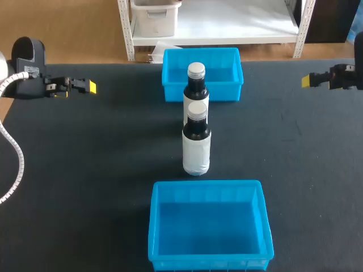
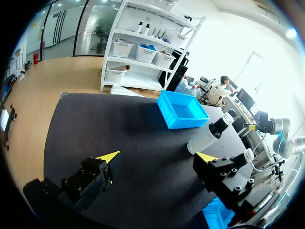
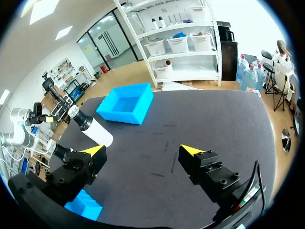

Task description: Pick up the bottle, and place it in the far bin if it is heavy, or in the near bin if it is light.

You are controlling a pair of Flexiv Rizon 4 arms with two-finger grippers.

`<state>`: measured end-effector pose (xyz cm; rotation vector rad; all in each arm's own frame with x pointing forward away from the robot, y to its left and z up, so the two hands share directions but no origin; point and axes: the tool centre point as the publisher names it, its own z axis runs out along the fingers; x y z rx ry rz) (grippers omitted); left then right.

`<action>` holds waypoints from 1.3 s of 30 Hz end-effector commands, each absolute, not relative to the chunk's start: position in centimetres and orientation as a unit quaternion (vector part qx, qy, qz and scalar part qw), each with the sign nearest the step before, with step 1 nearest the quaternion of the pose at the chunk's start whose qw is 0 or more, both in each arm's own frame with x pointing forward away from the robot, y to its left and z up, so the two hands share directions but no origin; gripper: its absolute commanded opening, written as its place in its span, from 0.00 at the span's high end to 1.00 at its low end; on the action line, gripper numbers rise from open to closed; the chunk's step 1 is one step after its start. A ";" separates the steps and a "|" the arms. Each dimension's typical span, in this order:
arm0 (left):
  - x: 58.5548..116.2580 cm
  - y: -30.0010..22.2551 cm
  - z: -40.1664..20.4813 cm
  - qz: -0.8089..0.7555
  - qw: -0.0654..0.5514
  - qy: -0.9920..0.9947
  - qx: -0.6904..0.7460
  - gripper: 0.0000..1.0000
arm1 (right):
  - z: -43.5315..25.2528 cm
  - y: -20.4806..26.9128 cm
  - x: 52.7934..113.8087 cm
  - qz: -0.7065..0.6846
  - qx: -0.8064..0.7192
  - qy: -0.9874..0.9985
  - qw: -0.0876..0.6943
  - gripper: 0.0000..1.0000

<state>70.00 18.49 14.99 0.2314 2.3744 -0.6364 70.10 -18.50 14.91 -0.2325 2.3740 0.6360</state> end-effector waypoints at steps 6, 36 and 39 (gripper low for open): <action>70.0 18.5 15.0 -0.243 0.330 0.908 0.088 0.00 | 15.0 -18.5 70.0 0.242 -0.088 0.908 0.330 0.00; 70.0 18.5 15.0 -0.243 0.330 0.908 0.088 0.00 | 17.6 -17.6 69.5 0.280 -0.500 0.781 0.248 0.00; 70.0 18.5 15.0 -0.243 0.330 0.908 0.088 0.00 | 17.6 -17.6 69.5 0.280 -0.500 0.781 0.248 0.00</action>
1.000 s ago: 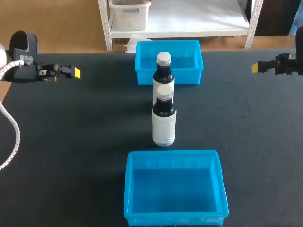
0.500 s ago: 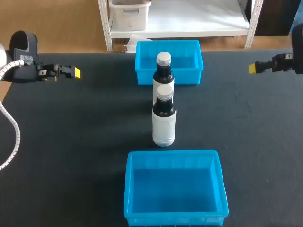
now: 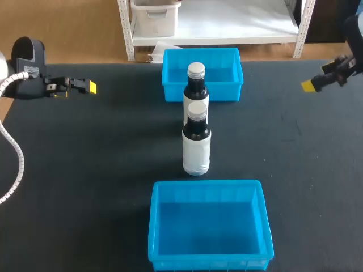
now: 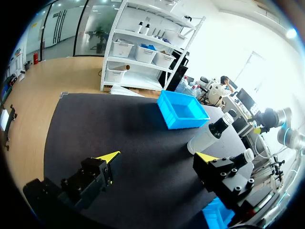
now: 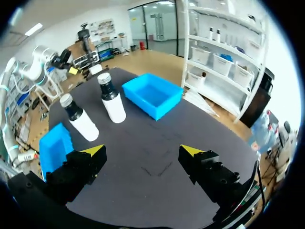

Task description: Pick up the bottle, and place it in the far bin if it is heavy, or in the near bin if it is light.

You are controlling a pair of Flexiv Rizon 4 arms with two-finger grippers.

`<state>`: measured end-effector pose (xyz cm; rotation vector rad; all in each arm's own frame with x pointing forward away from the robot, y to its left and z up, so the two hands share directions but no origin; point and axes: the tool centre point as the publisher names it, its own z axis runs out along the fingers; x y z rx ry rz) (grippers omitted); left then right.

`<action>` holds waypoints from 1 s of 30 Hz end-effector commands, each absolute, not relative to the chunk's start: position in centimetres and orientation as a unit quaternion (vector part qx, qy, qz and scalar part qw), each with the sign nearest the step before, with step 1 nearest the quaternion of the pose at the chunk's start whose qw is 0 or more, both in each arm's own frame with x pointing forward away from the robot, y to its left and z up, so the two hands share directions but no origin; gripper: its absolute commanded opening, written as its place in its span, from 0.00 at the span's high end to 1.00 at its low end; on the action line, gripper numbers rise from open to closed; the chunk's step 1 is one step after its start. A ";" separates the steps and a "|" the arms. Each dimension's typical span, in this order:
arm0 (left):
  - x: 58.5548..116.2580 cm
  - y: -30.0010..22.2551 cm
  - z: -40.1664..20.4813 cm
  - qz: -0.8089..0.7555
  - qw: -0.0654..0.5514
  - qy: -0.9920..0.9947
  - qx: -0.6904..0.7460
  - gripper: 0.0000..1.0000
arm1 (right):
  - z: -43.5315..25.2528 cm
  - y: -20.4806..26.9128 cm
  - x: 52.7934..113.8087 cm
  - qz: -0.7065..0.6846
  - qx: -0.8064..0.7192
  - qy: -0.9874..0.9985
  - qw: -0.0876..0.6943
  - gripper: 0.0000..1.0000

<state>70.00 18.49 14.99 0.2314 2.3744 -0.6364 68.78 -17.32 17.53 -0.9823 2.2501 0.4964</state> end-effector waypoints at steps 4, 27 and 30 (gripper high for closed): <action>70.0 18.5 15.0 -0.243 0.330 0.908 0.088 0.00 | 17.6 -17.6 69.5 0.280 -0.500 0.781 0.248 0.00; 70.0 18.5 15.0 -0.243 0.330 0.908 0.088 0.00 | 16.8 -8.3 65.2 0.273 -0.615 0.679 0.292 0.00; 70.0 18.5 15.0 -0.243 0.330 0.908 0.088 0.00 | 16.3 -6.7 64.2 0.278 -0.617 0.677 0.288 0.00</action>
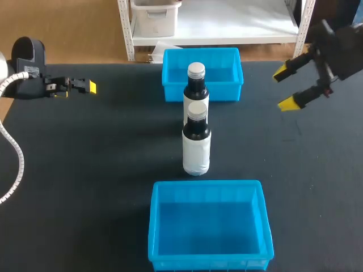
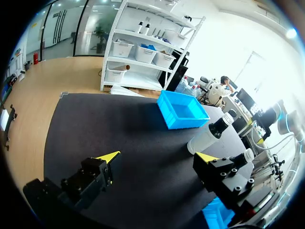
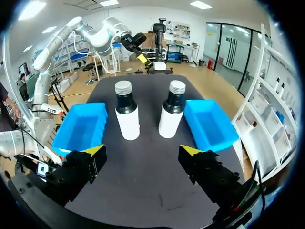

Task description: Pick up the bottle, and place it in the far bin if it is heavy, or in the near bin if it is light.

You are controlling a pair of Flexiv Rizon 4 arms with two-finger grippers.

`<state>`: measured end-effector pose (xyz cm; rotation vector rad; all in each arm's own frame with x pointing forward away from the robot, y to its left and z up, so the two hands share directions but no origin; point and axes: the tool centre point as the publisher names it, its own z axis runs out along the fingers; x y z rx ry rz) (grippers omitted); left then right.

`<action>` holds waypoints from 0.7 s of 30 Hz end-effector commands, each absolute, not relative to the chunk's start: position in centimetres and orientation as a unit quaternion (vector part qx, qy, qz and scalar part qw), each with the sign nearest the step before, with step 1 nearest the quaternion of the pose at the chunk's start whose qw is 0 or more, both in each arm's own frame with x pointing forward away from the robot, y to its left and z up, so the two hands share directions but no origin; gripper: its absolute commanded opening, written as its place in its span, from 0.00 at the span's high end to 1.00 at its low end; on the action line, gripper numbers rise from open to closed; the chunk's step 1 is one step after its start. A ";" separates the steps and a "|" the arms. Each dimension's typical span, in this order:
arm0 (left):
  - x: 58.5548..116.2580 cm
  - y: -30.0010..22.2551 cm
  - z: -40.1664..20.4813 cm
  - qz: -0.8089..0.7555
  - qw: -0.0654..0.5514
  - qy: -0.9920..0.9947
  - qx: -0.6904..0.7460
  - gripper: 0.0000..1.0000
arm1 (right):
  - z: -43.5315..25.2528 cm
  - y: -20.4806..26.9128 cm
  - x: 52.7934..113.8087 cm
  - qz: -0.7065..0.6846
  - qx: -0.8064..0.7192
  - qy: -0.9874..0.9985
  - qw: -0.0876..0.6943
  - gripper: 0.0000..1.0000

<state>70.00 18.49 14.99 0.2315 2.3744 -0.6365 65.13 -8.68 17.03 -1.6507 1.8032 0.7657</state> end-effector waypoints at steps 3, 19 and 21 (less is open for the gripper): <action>70.0 18.5 15.0 -0.243 0.330 0.908 0.088 0.00 | 15.9 -5.0 63.2 0.287 -0.623 0.669 0.288 0.00; 70.0 18.5 15.0 -0.243 0.330 0.908 0.088 0.00 | 12.9 2.1 60.9 0.320 -0.634 0.645 0.283 0.00; 70.0 18.5 15.0 -0.243 0.330 0.908 0.088 0.00 | 12.8 2.6 61.0 0.322 -0.633 0.644 0.284 0.00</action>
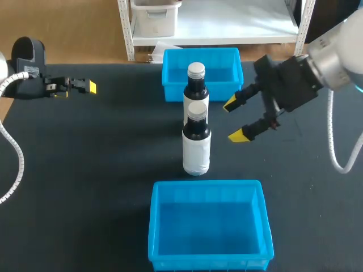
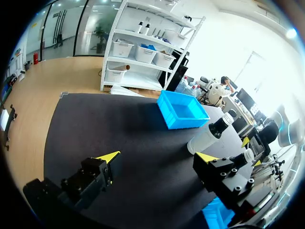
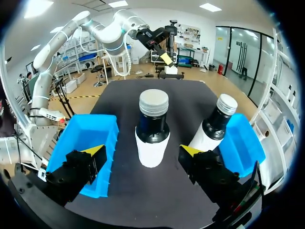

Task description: Pick up the bottle, and place it in the far bin if it is heavy, or in the near bin if it is light.

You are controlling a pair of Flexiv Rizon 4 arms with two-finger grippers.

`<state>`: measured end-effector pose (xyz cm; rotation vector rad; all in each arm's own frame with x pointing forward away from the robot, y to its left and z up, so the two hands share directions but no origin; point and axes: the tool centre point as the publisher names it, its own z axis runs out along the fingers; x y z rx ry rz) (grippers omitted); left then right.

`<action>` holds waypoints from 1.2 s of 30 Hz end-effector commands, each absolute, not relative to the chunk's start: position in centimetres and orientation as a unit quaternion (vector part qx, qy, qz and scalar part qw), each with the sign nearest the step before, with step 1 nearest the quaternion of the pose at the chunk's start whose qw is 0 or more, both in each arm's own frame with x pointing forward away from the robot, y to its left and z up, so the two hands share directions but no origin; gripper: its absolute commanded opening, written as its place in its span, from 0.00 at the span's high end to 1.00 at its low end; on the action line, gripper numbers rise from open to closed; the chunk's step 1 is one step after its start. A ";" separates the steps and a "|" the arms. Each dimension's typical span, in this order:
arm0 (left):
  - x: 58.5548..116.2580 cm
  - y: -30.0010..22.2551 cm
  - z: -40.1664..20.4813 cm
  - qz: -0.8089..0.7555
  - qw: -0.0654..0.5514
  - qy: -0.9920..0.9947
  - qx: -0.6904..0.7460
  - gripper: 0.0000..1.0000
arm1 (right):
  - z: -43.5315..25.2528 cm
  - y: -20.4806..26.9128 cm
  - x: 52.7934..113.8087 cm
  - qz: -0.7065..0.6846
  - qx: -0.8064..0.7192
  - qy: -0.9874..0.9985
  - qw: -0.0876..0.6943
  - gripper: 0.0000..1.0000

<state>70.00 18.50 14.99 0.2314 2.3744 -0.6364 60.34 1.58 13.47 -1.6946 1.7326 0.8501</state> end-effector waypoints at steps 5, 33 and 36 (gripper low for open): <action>70.0 18.5 15.0 -0.243 0.330 0.908 0.088 0.00 | 12.7 3.7 61.6 0.330 -0.632 0.639 0.289 0.00; 70.0 18.5 15.0 -0.243 0.330 0.908 0.088 0.00 | 12.4 8.4 61.4 0.346 -0.620 0.638 0.298 0.00; 70.0 18.5 15.0 -0.243 0.330 0.908 0.088 0.00 | 12.5 8.8 61.4 0.347 -0.620 0.637 0.299 0.00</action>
